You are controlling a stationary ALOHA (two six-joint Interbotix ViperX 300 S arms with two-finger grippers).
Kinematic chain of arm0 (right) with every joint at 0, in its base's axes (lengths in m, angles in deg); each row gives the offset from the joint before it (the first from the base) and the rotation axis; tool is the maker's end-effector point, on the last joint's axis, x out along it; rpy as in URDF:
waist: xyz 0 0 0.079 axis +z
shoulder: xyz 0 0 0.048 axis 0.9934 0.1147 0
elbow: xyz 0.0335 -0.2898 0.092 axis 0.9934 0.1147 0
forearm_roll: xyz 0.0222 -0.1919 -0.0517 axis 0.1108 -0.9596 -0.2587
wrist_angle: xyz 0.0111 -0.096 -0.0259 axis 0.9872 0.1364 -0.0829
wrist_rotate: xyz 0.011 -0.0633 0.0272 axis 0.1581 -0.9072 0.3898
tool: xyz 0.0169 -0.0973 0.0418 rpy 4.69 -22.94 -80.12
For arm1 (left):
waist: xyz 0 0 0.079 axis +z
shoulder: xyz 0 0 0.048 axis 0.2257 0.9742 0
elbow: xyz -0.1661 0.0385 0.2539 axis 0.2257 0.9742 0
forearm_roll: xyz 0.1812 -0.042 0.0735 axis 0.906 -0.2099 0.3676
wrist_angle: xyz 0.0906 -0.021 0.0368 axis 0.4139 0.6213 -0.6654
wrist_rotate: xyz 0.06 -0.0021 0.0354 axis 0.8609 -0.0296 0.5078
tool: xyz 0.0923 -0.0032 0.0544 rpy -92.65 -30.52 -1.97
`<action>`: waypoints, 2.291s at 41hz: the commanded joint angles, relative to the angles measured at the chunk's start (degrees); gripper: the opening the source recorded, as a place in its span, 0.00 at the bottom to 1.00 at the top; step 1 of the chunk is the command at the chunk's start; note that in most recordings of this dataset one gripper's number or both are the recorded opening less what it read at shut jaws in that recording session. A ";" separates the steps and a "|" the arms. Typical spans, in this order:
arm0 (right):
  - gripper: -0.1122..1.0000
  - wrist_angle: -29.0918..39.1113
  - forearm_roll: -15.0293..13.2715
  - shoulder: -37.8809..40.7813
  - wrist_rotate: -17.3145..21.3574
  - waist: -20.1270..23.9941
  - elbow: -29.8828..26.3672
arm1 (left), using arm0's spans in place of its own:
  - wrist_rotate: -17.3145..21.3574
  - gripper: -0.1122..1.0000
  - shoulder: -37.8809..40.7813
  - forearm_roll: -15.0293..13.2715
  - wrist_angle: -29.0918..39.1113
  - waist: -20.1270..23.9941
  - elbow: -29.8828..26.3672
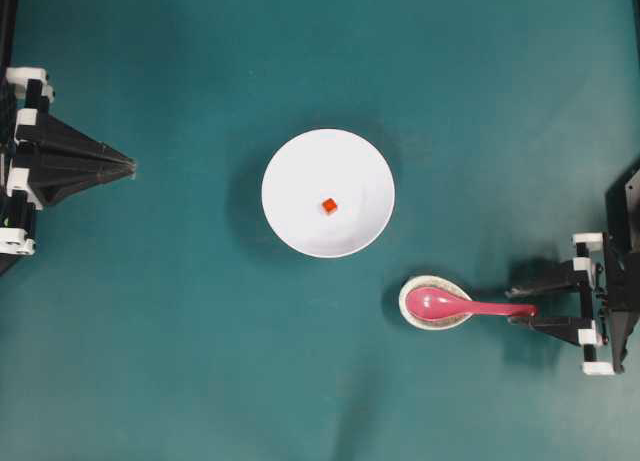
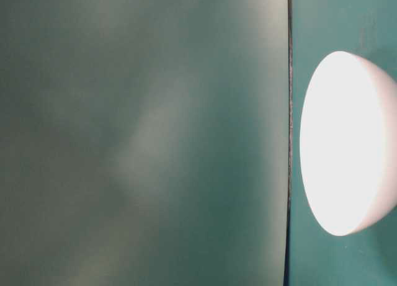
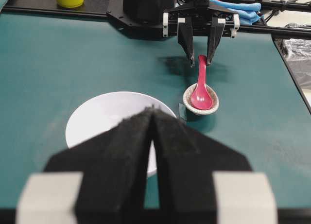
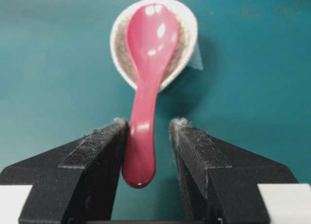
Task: Grip the spoon and scoop the red block from the bowl with right arm.
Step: 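Close the right gripper on the handle and lift the spoon, then carry the spoon with the right gripper over the white bowl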
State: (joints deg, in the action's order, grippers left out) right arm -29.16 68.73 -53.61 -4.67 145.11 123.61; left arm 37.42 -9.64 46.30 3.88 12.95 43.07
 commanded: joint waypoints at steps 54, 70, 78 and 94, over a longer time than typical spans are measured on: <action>0.33 8.70 -0.26 -29.44 -25.84 -15.82 -1.76 | 0.62 0.10 0.44 0.18 -0.70 -0.09 -0.97; 0.33 28.83 -0.18 -49.75 -49.31 -34.63 -6.59 | 1.14 0.10 0.35 0.26 -0.79 -0.09 -1.05; 0.33 39.11 -0.18 -53.44 -56.34 -46.05 -11.69 | 1.23 0.10 0.35 0.35 -0.88 0.00 -1.05; 0.33 58.45 -0.44 -50.80 -59.33 -64.60 -23.55 | 1.32 0.10 0.35 0.35 -0.88 -0.09 -1.05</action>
State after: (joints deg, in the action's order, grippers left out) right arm 26.82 68.64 -104.85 -63.91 82.88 103.31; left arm 38.65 -9.64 46.47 3.52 12.95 43.07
